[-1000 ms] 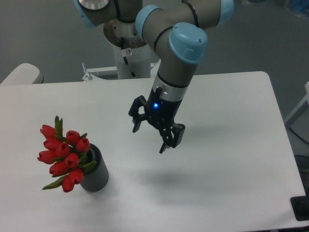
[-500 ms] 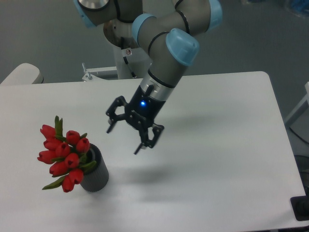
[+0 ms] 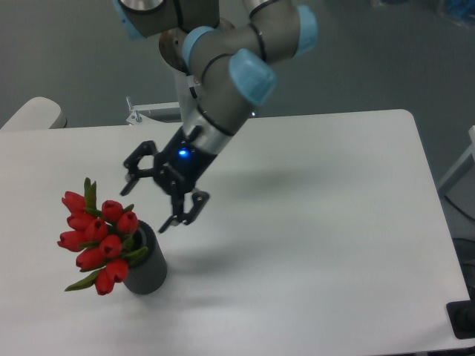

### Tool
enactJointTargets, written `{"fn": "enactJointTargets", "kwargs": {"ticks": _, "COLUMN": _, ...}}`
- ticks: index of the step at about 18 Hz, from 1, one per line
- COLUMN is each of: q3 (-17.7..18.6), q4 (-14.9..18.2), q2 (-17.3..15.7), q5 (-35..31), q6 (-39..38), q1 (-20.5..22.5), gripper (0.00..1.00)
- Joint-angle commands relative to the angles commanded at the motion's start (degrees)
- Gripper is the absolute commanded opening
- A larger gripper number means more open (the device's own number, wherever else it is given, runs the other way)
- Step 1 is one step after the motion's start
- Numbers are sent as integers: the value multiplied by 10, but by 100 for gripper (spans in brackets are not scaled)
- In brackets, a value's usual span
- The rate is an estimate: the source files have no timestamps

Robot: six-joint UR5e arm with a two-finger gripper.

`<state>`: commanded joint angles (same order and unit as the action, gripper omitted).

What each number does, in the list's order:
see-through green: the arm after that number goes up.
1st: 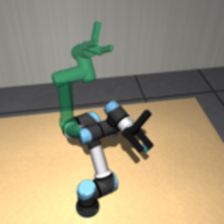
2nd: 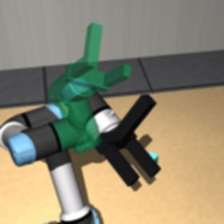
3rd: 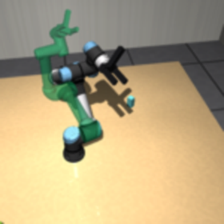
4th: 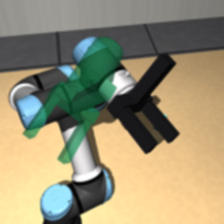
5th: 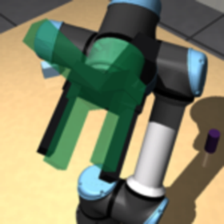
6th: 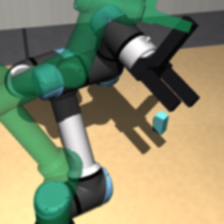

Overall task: Pick up the flowers from the vase
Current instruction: 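Lower the gripper around the tulip stems and close on them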

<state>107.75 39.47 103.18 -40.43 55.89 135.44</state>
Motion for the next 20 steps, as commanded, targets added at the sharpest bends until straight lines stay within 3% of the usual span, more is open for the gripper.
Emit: {"fn": "enactJointTargets", "kwargs": {"ticks": 20, "q3": -25, "q4": -4, "q2": 41, "q5": 3, "q6": 18, "q1": -25, "gripper": 100}}
